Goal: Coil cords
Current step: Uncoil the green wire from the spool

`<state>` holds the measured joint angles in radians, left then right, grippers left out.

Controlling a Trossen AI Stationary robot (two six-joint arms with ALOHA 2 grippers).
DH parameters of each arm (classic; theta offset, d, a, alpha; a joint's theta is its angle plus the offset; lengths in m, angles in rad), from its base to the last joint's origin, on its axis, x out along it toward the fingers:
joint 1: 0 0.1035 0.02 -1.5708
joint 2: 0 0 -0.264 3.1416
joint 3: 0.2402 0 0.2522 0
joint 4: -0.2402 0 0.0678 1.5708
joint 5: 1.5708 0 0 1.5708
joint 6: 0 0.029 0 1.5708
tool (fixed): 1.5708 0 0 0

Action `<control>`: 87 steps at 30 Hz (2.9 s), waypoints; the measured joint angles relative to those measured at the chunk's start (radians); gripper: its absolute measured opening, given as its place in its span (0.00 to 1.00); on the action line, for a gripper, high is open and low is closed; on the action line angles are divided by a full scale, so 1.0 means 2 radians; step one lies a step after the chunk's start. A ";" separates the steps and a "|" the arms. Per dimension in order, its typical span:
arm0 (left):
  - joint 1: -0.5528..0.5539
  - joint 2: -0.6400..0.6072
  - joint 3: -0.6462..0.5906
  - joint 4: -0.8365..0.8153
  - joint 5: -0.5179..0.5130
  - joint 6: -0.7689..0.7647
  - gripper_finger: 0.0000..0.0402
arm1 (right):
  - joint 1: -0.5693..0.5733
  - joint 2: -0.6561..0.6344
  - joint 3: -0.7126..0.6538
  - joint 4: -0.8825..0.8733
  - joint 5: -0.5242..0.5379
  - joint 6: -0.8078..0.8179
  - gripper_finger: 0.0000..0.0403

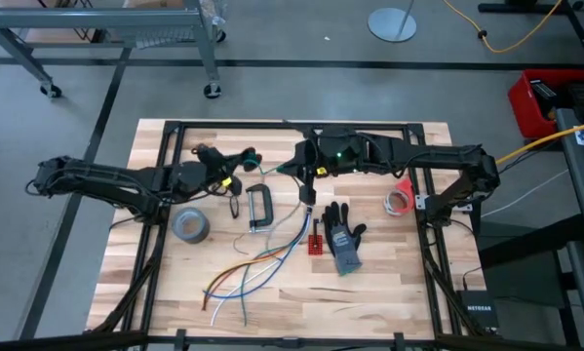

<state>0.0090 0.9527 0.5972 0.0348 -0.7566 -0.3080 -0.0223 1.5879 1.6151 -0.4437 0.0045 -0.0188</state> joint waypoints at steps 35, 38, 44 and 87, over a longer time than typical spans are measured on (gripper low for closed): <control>-0.057 -0.039 0.000 0.093 0.212 0.100 0.00 | 0.010 0.000 -0.047 -0.214 0.339 0.046 0.02; -0.069 -0.049 0.000 0.067 0.226 0.099 0.00 | -0.001 0.000 -0.047 -0.217 0.342 0.042 0.02; -0.085 -0.070 0.000 -0.005 0.229 0.067 0.00 | -0.027 0.000 -0.047 -0.223 0.342 0.023 0.02; -0.036 -0.053 0.000 -0.376 0.113 -0.174 0.00 | -0.058 0.001 -0.016 -0.011 0.192 -0.020 0.03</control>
<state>-0.0635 0.8463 0.5972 -0.7165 -0.5304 -0.6552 -0.1379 1.5902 1.5832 -0.4664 0.3885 -0.0588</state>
